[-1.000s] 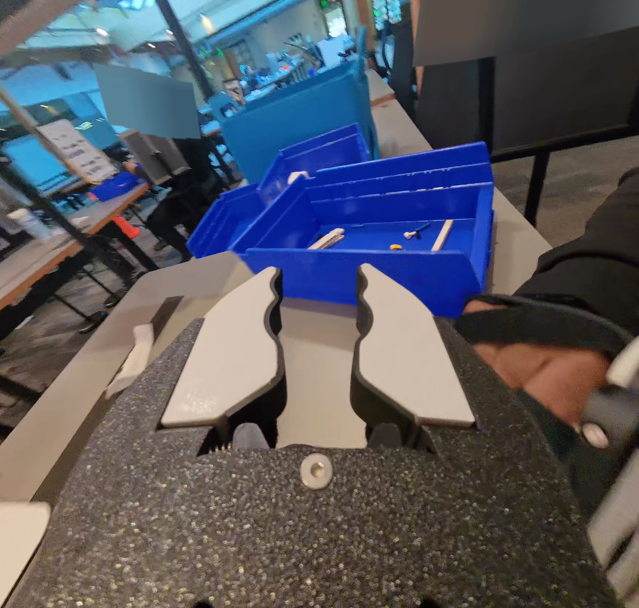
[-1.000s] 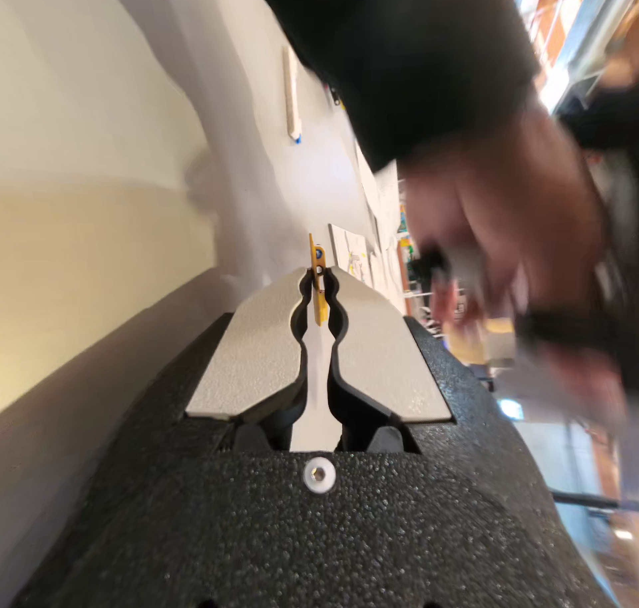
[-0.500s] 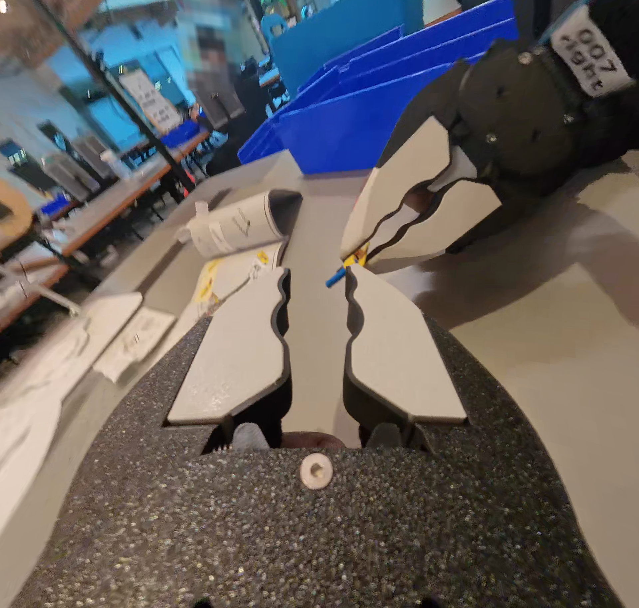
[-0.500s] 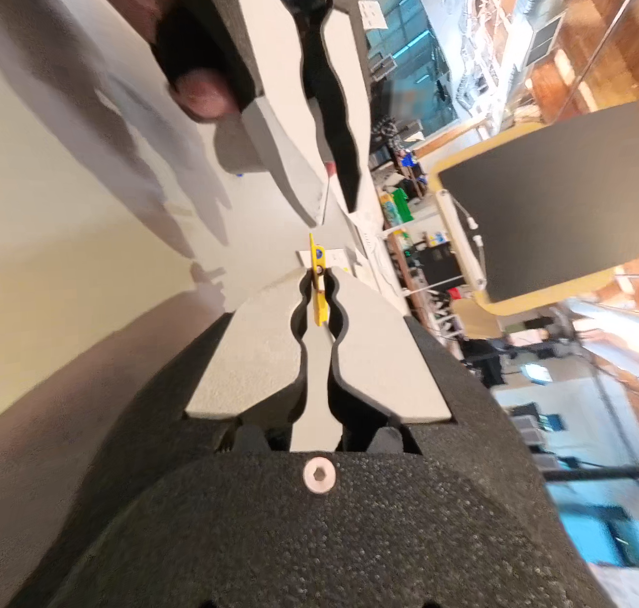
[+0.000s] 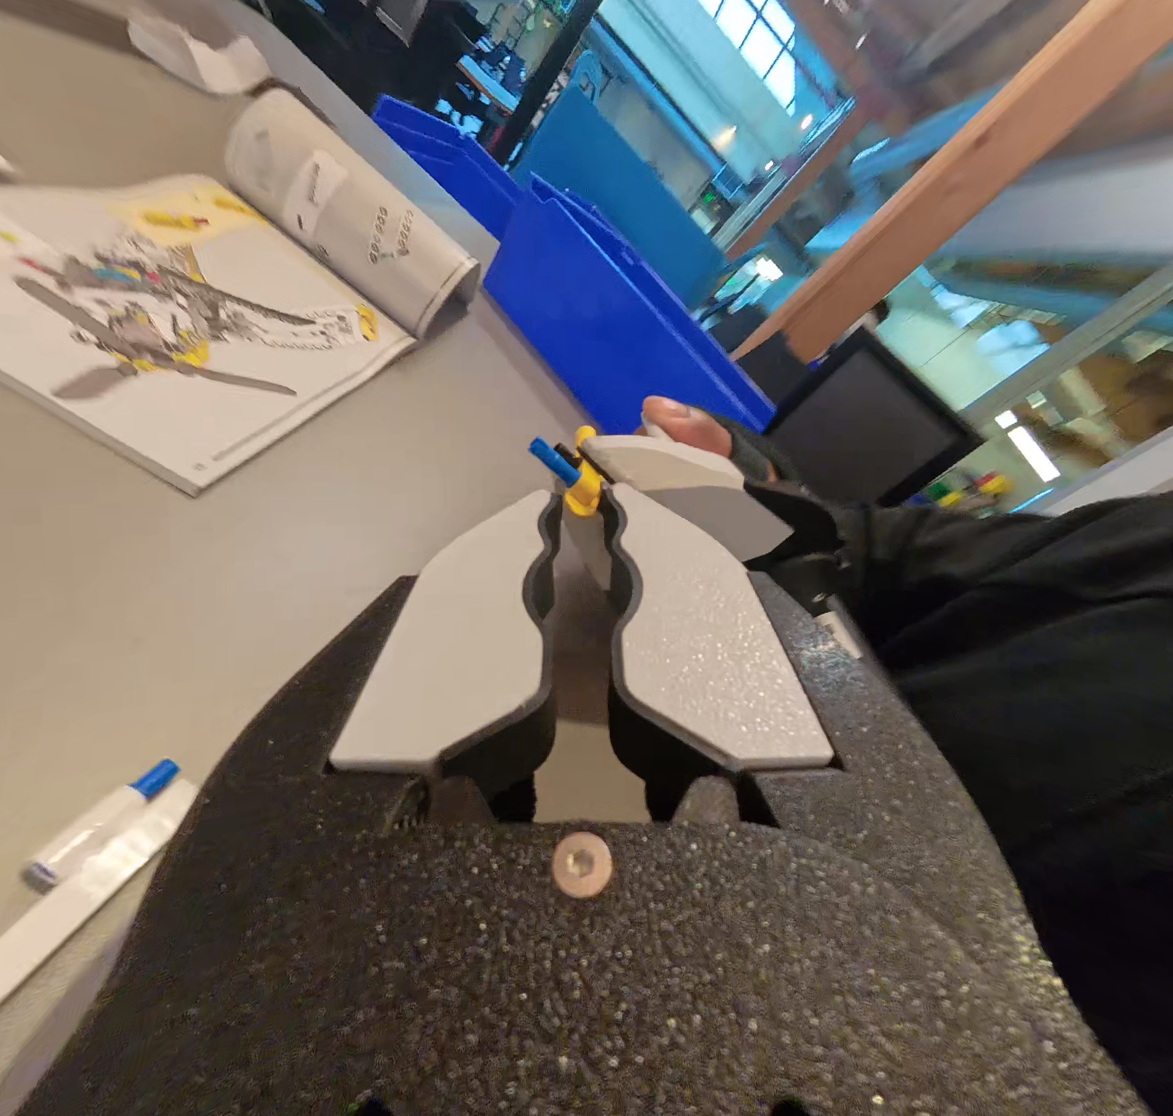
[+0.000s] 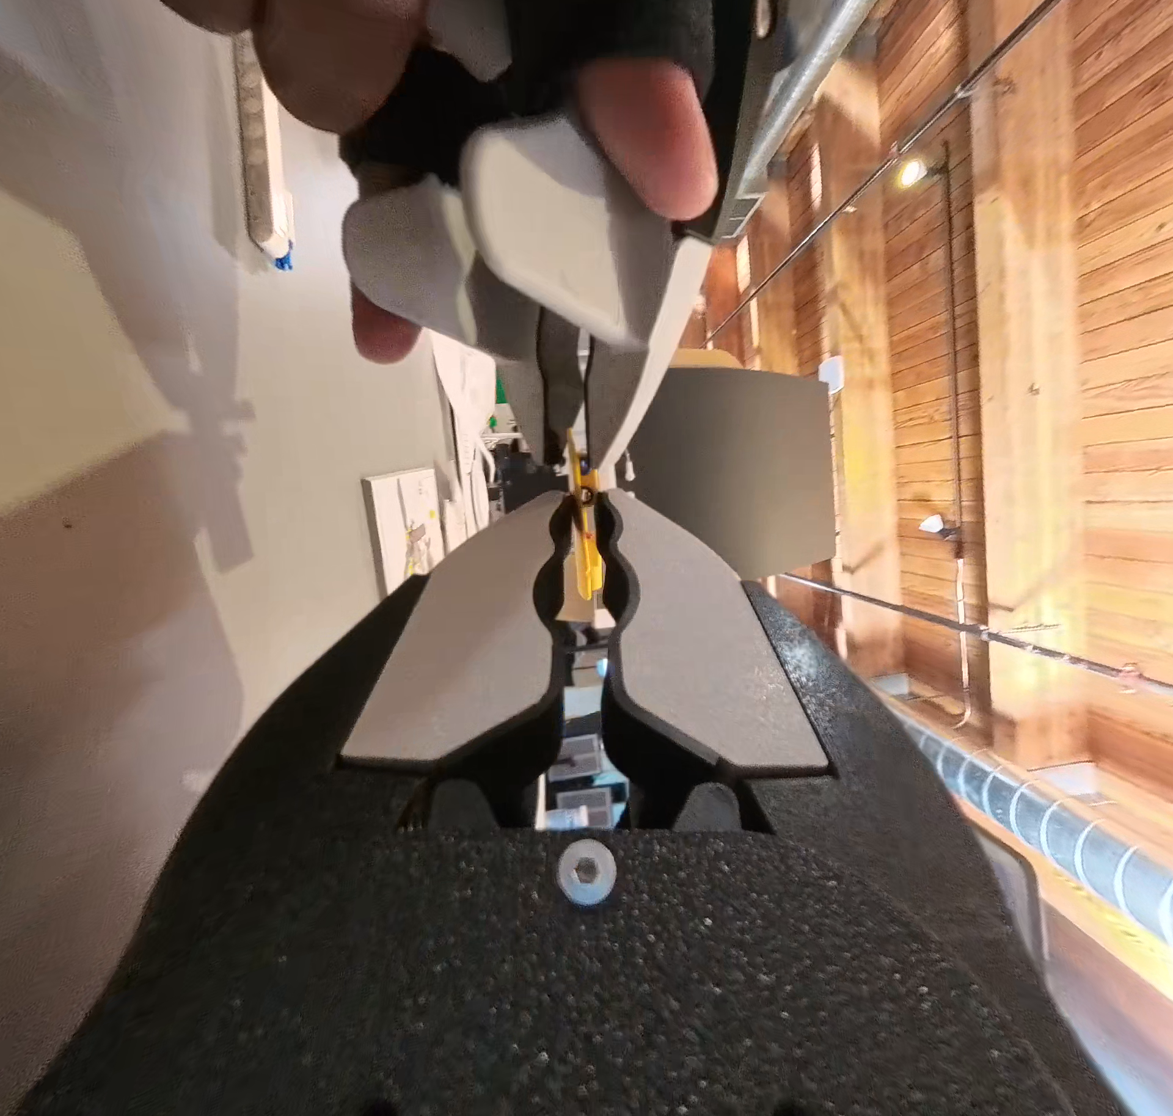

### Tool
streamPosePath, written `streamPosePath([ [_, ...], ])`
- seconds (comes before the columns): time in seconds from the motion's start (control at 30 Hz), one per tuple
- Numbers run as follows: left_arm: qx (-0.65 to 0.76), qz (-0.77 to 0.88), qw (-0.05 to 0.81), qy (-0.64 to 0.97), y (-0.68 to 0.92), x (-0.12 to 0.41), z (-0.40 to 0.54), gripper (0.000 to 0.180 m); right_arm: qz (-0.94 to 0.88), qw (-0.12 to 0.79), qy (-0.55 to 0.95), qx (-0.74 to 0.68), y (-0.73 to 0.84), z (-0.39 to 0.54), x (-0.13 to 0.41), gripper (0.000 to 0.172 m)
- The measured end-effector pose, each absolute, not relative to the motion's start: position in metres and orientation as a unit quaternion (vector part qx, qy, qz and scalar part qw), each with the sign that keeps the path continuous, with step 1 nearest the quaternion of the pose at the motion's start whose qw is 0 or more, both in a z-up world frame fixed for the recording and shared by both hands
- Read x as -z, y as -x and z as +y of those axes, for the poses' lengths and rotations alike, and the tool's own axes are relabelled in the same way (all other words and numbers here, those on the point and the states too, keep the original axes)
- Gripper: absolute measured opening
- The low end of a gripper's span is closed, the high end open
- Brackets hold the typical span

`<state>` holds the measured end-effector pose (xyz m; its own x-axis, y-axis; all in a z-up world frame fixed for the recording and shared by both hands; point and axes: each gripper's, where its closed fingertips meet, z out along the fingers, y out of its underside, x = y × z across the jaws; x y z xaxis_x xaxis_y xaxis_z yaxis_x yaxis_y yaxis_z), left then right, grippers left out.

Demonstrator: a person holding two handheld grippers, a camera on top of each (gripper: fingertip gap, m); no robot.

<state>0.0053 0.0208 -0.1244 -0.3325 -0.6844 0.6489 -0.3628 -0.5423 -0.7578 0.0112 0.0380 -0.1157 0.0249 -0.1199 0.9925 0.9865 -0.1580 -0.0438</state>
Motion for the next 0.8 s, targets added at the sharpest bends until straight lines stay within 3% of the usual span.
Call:
streamPosePath([
  [0.17, 0.709, 0.412, 0.046, 0.570, -0.006, 0.123, 0.020, 0.014, -0.432, 0.497, 0.485, 0.576, -0.009, 0.040, 0.112, 0.006],
  [0.3, 0.719, 0.401, 0.041, 0.566, -0.007, 0.121, 0.020, 0.011, -0.438, 0.499, 0.472, 0.581, -0.008, 0.041, 0.111, 0.007],
  [0.5, 0.671, 0.472, 0.153, 0.550, -0.006, 0.123, 0.033, 0.010, -0.454, 0.532, 0.510, 0.501, -0.006, 0.040, 0.122, 0.010],
  [0.67, 0.608, 0.553, 0.246, 0.515, -0.004, 0.128, 0.045, 0.010, -0.418, 0.593, 0.582, 0.367, -0.011, 0.034, 0.118, 0.024],
  [0.8, 0.604, 0.594, 0.257, 0.465, 0.000, 0.126, 0.033, 0.009, -0.387, 0.587, 0.669, 0.239, -0.023, 0.039, 0.131, 0.037],
])
